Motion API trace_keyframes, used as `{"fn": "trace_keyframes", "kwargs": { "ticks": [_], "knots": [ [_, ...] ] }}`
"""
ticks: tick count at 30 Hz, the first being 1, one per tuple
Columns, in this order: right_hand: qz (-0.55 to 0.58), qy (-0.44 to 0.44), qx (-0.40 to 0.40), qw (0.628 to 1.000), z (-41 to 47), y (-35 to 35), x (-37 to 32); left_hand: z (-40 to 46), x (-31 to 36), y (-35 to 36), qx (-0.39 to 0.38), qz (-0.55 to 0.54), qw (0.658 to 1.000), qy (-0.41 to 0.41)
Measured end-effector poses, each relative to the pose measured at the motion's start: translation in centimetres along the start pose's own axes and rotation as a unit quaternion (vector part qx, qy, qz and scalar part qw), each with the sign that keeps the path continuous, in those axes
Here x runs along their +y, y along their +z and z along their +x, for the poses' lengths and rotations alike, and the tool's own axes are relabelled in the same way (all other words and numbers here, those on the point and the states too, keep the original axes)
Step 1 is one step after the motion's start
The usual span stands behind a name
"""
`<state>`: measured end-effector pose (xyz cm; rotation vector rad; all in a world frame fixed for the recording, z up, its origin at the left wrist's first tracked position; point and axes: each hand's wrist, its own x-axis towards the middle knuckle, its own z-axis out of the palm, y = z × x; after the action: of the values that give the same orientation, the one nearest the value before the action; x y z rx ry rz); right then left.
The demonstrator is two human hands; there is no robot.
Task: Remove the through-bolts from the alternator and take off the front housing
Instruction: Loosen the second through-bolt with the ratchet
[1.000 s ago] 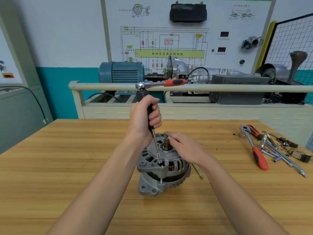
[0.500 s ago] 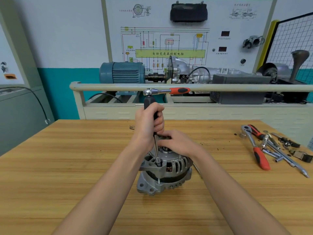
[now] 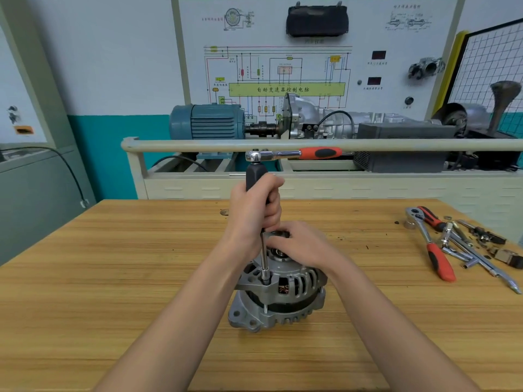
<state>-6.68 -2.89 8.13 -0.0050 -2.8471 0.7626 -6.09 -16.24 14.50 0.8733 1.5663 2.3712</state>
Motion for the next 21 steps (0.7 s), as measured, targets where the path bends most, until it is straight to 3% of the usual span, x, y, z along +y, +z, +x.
{"fn": "trace_keyframes", "kwargs": {
  "ticks": [7,11,17,21],
  "knots": [
    [0.096,-0.021,0.001,0.995,-0.2,0.0,-0.4,-0.6,0.4,0.0,-0.135,-0.009,0.990,-0.028],
    [0.101,-0.025,0.000,0.995,-0.2,0.3,-0.2,-0.2,0.6,-0.3,-0.165,-0.032,0.984,-0.066],
    [0.130,-0.031,0.006,0.991,-1.3,-0.7,-1.3,-0.3,0.2,0.1,-0.126,-0.012,0.991,-0.046],
    [0.309,-0.132,0.028,0.941,-2.7,-3.0,-1.2,-0.4,0.3,0.1,-0.103,-0.006,0.994,-0.026]
  ]
}}
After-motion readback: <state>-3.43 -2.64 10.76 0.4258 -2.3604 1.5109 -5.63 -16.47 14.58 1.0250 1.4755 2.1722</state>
